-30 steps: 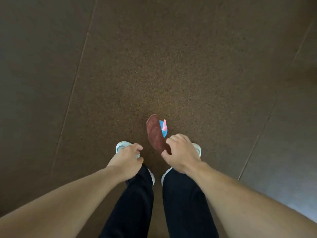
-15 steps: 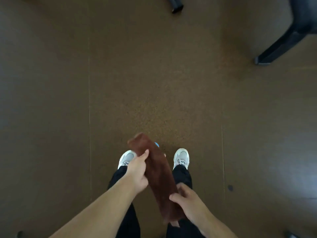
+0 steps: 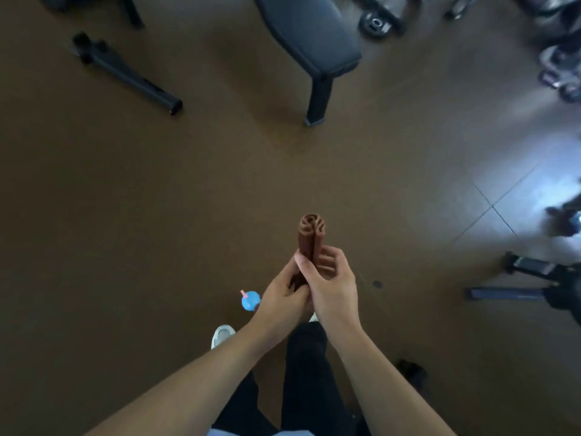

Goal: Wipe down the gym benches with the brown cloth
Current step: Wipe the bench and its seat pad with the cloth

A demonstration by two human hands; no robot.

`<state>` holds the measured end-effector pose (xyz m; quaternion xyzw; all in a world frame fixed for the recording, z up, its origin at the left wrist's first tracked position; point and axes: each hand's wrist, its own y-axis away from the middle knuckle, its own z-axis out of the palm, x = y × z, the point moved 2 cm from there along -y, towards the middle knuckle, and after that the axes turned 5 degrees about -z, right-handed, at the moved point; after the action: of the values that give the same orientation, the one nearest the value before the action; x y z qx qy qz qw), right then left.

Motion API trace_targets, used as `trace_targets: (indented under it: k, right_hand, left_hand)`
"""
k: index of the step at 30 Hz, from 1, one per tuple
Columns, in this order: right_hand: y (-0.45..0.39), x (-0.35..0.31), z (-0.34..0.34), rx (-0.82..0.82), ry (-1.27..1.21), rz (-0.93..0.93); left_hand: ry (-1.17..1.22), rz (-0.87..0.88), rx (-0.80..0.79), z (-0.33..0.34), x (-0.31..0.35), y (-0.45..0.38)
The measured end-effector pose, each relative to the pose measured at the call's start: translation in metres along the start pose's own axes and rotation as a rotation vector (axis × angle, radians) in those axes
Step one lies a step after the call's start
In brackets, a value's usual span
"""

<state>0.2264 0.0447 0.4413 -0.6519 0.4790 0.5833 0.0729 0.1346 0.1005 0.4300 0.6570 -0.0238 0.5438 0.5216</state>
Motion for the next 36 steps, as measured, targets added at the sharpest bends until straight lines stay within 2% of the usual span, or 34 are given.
trace_targets:
  k: [3,6,12,17,22,27,32,36]
  right_hand:
    - [0.015,0.010,-0.028,0.072,-0.057,0.037]
    - [0.037,0.028,-0.057,0.094,-0.146,0.046]
    - [0.078,0.081,-0.113,0.141,-0.431,0.137]
    - [0.113,0.141,-0.171,0.387,-0.618,0.214]
    - [0.153,0.192,-0.242,0.584,-0.634,0.183]
    - [0.179,0.224,-0.282,0.532,-0.527,0.114]
    - [0.191,0.273,-0.311,0.579,-0.536,0.140]
    - [0.201,0.310,-0.333,0.796,-0.655,0.295]
  left_hand:
    - [0.099,0.011,-0.125,0.023,0.001,0.013]
    - [0.129,-0.030,-0.123,0.046,-0.006,0.018]
    - [-0.141,-0.158,-0.174,0.103,-0.029,0.026]
    - [-0.323,-0.255,-0.100,0.168,-0.068,0.029]
    - [-0.487,-0.248,-0.175,0.244,-0.107,0.050]
    - [-0.517,-0.270,-0.385,0.323,-0.136,0.084]
    - [-0.578,-0.267,-0.400,0.374,-0.167,0.098]
    - [-0.695,-0.302,-0.441,0.397,-0.185,0.102]
